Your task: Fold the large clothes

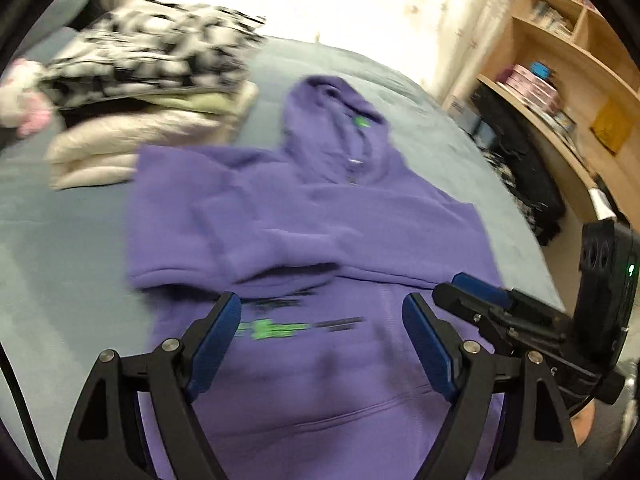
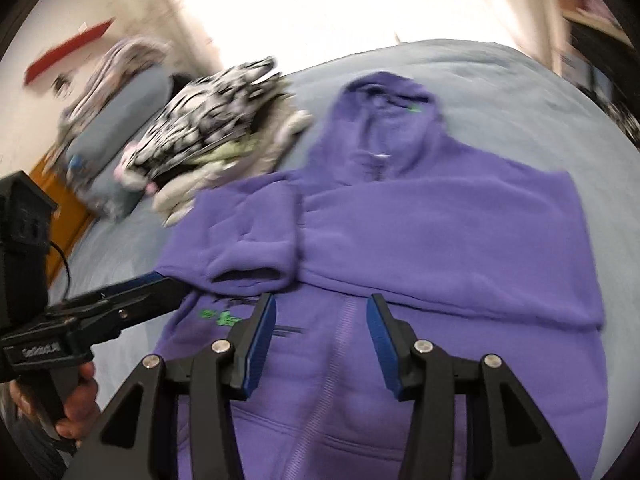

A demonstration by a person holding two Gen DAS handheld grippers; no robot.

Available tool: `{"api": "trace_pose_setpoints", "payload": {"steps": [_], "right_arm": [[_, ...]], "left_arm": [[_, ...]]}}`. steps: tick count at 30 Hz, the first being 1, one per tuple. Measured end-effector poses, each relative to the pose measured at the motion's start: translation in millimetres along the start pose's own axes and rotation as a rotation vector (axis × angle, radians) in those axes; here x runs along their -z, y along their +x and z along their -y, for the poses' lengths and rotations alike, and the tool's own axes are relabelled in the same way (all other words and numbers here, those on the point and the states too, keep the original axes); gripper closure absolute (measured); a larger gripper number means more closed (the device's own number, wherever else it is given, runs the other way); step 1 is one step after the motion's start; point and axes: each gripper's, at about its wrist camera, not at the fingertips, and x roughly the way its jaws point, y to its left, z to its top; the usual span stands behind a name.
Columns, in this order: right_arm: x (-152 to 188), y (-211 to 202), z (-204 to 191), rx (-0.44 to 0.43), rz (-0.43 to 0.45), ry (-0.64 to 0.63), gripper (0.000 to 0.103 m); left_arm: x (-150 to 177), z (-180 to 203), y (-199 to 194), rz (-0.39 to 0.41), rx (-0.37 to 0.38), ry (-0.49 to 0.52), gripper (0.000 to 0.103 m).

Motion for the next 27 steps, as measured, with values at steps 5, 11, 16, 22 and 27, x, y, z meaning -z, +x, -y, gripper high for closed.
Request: {"api": "trace_pose_setpoints", "payload": {"steps": [5, 11, 16, 22, 27], "right_arm": [[-9.4, 41.7, -41.8, 0.035, -0.039, -0.19, 0.055], [-19.0, 86.4, -73.3, 0.13, -0.09, -0.407, 0.055], [-19.1, 122.4, -96.3, 0.236, -0.13, -0.577, 0.055], [-35.2, 129.8, -102.9, 0.234, -0.11, -0.563, 0.09], [-80.3, 50.7, -59.4, 0.1, 0.094, -0.245, 0.09]], "left_arm": [[11.2, -43.8, -11.6, 0.012, -0.106, -0.067, 0.022], [26.5, -82.2, -2.9, -0.036, -0.147, -0.149, 0.022], [36.2, -96.3, 7.5, -0.06, -0.15, -0.184, 0.022], [36.4, -99.2, 14.3, -0.066, -0.159, -0.199, 0.022], [35.0, -91.0, 8.8, -0.043, -0.171, -0.174, 0.022]]}}
